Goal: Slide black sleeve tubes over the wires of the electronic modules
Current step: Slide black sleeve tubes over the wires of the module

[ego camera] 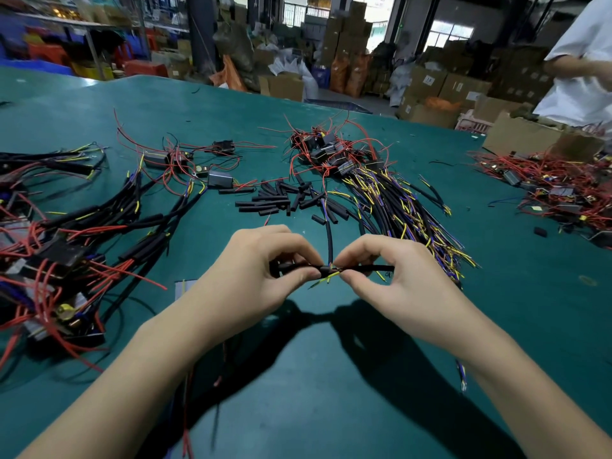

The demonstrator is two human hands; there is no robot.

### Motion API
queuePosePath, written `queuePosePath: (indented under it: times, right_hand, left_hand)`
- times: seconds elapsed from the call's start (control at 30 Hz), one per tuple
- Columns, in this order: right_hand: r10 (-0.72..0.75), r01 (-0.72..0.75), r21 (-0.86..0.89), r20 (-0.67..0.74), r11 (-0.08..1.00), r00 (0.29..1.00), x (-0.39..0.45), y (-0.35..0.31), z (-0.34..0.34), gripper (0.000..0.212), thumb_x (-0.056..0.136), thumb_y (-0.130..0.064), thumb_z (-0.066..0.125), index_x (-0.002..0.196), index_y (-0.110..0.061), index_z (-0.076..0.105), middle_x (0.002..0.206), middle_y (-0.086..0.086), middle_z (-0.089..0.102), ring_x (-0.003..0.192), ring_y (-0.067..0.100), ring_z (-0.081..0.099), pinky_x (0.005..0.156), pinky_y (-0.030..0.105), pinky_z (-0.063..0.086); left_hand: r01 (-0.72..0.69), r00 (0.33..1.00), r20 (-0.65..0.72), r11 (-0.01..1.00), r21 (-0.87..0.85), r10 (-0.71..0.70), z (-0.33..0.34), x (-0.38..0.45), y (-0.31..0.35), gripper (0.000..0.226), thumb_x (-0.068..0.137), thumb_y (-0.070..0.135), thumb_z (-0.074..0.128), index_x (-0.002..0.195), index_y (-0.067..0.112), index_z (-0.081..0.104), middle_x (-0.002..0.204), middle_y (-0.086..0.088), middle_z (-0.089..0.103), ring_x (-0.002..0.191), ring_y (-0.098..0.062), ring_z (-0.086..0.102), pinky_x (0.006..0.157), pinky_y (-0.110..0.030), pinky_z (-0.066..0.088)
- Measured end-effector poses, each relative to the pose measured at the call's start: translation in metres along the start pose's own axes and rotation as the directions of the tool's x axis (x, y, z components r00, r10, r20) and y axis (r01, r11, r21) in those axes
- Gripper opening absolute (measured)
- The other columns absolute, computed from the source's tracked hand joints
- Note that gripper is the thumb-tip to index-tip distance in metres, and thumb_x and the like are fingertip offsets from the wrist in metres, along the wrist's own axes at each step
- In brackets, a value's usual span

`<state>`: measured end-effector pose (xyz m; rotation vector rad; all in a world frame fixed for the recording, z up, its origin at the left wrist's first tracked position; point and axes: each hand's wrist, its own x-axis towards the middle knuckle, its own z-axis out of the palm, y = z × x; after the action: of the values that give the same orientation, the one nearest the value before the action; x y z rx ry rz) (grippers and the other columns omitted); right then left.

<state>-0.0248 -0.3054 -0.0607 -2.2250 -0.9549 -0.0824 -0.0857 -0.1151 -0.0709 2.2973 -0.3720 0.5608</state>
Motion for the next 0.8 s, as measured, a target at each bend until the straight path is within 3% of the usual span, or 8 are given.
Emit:
queuePosePath:
  times: [0.1, 0.23, 0.33, 0.53, 0.6, 0.7, 0.8]
  right_hand:
    - [-0.017, 0.018, -0.027, 0.012, 0.999, 1.000, -0.001, 0.000, 0.001, 0.016, 0.085, -0.016, 0.068, 0.087, -0.031, 0.065, 0.085, -0.012, 0.067, 0.084, 0.004, 0.060, 0.083, 0.025, 0.044]
    - [-0.091, 0.091, -0.060, -0.001, 0.994, 0.996, -0.003, -0.003, 0.005, 0.016, 0.085, -0.013, 0.070, 0.093, -0.024, 0.062, 0.086, -0.012, 0.065, 0.084, 0.002, 0.059, 0.083, 0.020, 0.040]
    - [-0.113, 0.110, -0.084, -0.023, 0.990, 0.993, -0.004, -0.004, 0.007, 0.016, 0.085, -0.012, 0.070, 0.094, -0.023, 0.061, 0.086, -0.012, 0.064, 0.085, 0.003, 0.057, 0.084, 0.024, 0.039]
    - [-0.097, 0.099, 0.045, -0.063, 0.994, 0.993, -0.004, -0.001, 0.008, 0.016, 0.082, -0.007, 0.071, 0.088, -0.020, 0.064, 0.081, -0.011, 0.067, 0.081, 0.005, 0.062, 0.082, 0.023, 0.046]
    - [-0.061, 0.066, 0.115, -0.042, 0.991, 0.997, -0.004, 0.002, 0.011, 0.019, 0.081, -0.005, 0.072, 0.085, -0.022, 0.065, 0.080, -0.008, 0.069, 0.080, 0.005, 0.064, 0.082, 0.023, 0.047]
    - [0.021, -0.029, 0.257, 0.037, 0.966, 0.999, 0.000, 0.008, 0.013, 0.017, 0.080, -0.001, 0.072, 0.084, -0.017, 0.067, 0.081, 0.001, 0.071, 0.078, 0.011, 0.065, 0.083, 0.033, 0.051]
    - [0.028, -0.040, 0.308, 0.042, 0.950, 0.999, 0.003, 0.012, 0.011, 0.021, 0.080, -0.003, 0.073, 0.090, -0.020, 0.067, 0.079, -0.001, 0.070, 0.078, 0.010, 0.064, 0.082, 0.028, 0.049]
  left_hand:
    - [0.027, 1.000, -0.006, 0.999, -0.020, -0.027, 0.000, 0.000, 0.000, 0.004, 0.079, 0.015, 0.076, 0.081, 0.018, 0.076, 0.073, 0.006, 0.061, 0.067, -0.004, 0.054, 0.066, -0.023, 0.045]
    - [0.063, 0.998, -0.027, 0.995, -0.081, -0.065, 0.005, -0.001, 0.000, 0.004, 0.078, 0.016, 0.076, 0.079, 0.020, 0.077, 0.069, 0.010, 0.059, 0.064, -0.001, 0.054, 0.063, -0.010, 0.036]
    - [0.081, 0.995, -0.051, 0.992, -0.097, -0.086, 0.009, -0.001, 0.000, 0.005, 0.078, 0.015, 0.076, 0.079, 0.020, 0.077, 0.066, 0.013, 0.056, 0.063, 0.002, 0.053, 0.062, -0.006, 0.032]
    - [0.067, 0.995, -0.075, 0.995, -0.076, -0.073, 0.014, -0.003, 0.000, 0.004, 0.076, 0.015, 0.078, 0.079, 0.018, 0.077, 0.063, 0.019, 0.054, 0.065, 0.005, 0.053, 0.062, -0.005, 0.032]
    - [0.074, 0.996, -0.039, 0.995, -0.072, -0.077, 0.015, -0.003, -0.002, 0.005, 0.076, 0.017, 0.078, 0.079, 0.021, 0.076, 0.067, 0.015, 0.058, 0.067, 0.003, 0.054, 0.066, -0.012, 0.038]
    - [0.128, 0.992, 0.014, 0.990, -0.052, -0.127, 0.018, -0.004, -0.005, 0.005, 0.077, 0.025, 0.078, 0.080, 0.028, 0.076, 0.076, 0.012, 0.064, 0.075, -0.006, 0.059, 0.074, -0.035, 0.049]
    - [0.159, 0.985, -0.055, 0.986, -0.046, -0.162, 0.018, -0.004, -0.005, 0.012, 0.076, 0.033, 0.078, 0.087, 0.033, 0.073, 0.075, 0.016, 0.067, 0.077, -0.010, 0.062, 0.074, -0.038, 0.050]
